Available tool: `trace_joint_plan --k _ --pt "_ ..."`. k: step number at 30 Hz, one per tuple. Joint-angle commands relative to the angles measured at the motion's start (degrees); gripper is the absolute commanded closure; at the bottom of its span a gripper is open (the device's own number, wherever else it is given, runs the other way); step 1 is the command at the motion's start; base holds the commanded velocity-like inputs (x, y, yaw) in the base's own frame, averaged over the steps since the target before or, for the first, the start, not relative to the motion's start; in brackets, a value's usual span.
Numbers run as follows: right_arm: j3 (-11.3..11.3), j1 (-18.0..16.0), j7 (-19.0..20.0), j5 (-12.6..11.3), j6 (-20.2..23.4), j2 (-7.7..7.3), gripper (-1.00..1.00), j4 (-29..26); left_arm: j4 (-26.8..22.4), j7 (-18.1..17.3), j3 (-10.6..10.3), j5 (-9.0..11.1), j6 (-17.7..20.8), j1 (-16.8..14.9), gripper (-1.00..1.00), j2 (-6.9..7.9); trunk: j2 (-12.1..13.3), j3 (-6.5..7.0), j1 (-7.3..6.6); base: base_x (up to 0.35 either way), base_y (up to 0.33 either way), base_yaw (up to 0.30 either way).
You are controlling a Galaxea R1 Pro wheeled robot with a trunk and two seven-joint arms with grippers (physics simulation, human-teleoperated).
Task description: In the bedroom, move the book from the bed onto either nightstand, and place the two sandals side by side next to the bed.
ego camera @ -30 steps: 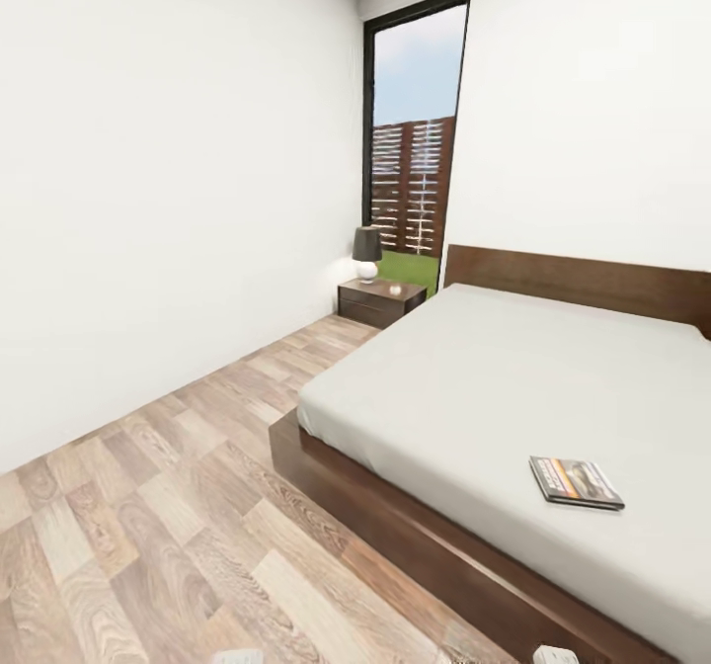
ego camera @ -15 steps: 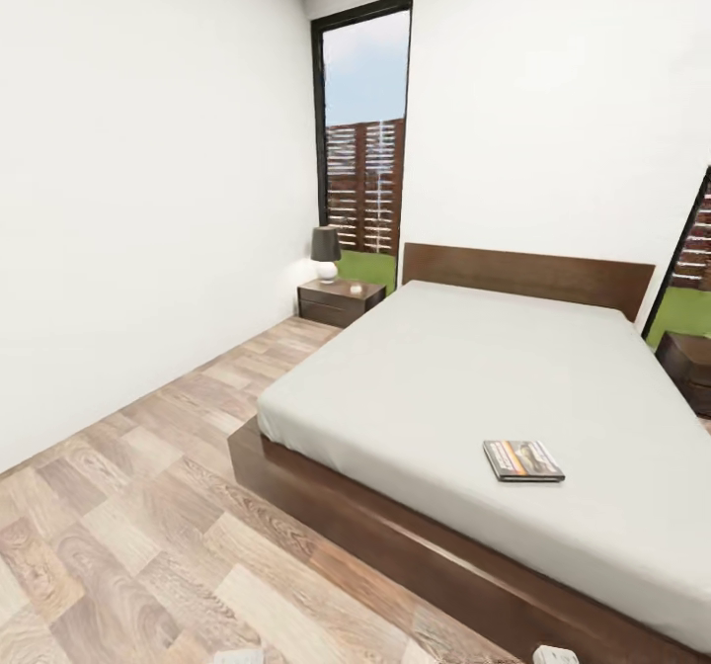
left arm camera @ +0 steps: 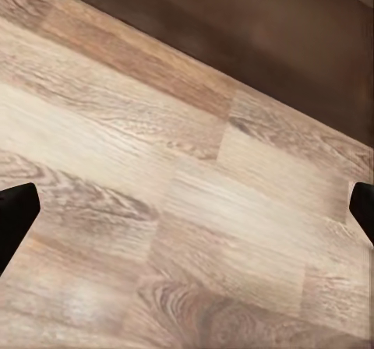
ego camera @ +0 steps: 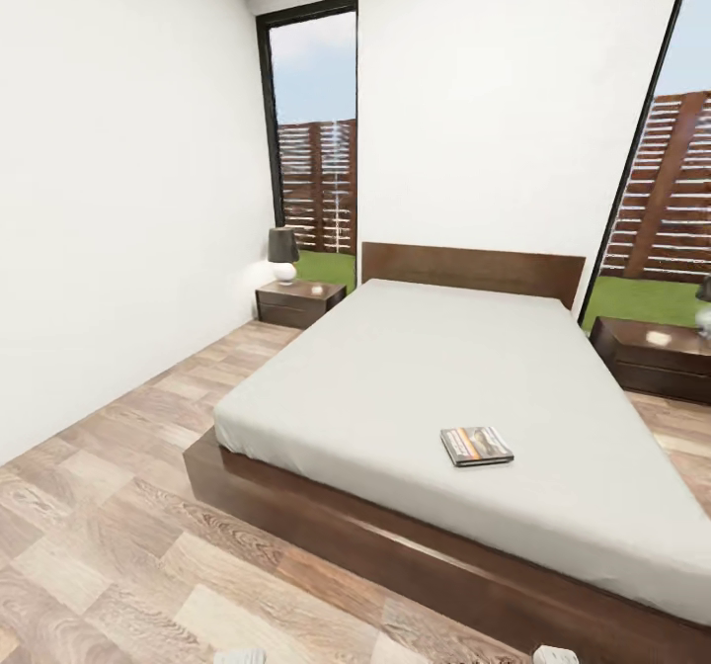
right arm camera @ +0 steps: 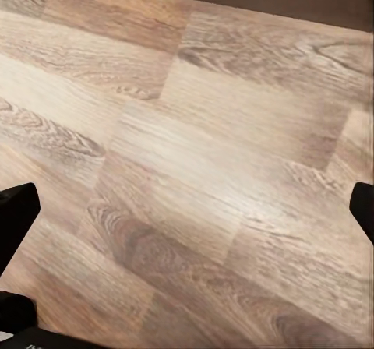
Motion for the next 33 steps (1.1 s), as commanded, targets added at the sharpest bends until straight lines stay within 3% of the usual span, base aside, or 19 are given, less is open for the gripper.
trace_joint_plan --k 1,33 --pt "0.48 -0.1 0.31 -0.38 -0.35 0.04 -1.0 0.24 -0.02 -0.13 0.49 -0.57 -0.18 -0.04 -1.0 0.0 -0.03 -0.06 -0.01 0.0 0.0 -0.283" --pt "0.48 -0.1 0.31 -0.38 -0.35 0.09 -1.0 0.24 -0.02 -0.13 0.46 -0.58 -0.18 -0.01 -1.0 0.0 -0.03 -0.06 -0.01 0.0 0.0 -0.283"
